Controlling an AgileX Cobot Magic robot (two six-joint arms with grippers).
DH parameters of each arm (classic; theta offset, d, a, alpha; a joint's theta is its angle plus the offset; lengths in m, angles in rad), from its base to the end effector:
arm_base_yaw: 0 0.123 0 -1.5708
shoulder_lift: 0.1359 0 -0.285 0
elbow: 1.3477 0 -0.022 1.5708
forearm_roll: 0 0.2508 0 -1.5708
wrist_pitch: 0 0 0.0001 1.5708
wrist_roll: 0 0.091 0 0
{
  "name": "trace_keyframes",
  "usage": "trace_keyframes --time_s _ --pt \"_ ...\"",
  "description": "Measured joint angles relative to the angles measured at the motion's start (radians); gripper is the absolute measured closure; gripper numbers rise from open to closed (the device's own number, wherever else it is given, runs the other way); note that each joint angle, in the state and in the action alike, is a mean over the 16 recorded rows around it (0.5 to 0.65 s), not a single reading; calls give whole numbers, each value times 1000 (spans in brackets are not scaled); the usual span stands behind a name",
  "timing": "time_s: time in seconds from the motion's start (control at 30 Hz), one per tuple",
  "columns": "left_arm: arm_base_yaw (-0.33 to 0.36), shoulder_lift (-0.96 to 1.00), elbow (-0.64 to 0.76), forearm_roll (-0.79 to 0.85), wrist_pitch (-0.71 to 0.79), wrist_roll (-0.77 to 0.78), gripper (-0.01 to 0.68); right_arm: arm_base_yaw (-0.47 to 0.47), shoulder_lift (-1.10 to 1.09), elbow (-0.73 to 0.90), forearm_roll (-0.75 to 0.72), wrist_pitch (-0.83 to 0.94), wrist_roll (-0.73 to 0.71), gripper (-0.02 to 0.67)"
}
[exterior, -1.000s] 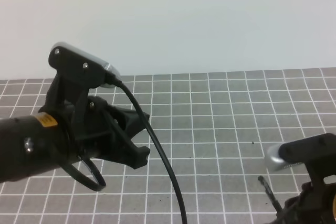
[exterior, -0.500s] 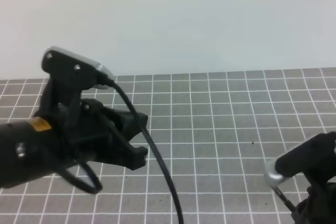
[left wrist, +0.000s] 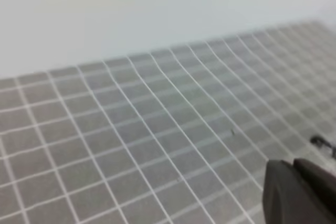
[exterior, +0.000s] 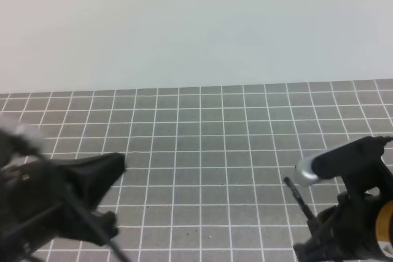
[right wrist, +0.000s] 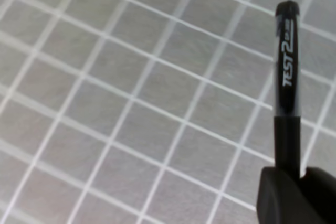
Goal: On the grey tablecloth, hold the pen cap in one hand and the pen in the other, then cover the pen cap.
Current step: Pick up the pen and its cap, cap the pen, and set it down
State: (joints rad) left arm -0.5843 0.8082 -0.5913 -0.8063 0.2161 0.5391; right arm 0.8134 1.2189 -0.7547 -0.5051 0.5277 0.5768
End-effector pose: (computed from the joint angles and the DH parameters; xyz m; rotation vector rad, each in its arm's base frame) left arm 0.1346 -0.1060 0.3183 0.4226 1.8641 -0.7210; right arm 0.1800 0.1580 0.2632 -0.6939 2.2880 0.1472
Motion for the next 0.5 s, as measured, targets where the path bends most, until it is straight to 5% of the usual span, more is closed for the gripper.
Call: trace_keyframes --time_s 0.5 --pt "0 -87 85 -34 -82 -26 674 -109 262 0 -36 -51 126 578"
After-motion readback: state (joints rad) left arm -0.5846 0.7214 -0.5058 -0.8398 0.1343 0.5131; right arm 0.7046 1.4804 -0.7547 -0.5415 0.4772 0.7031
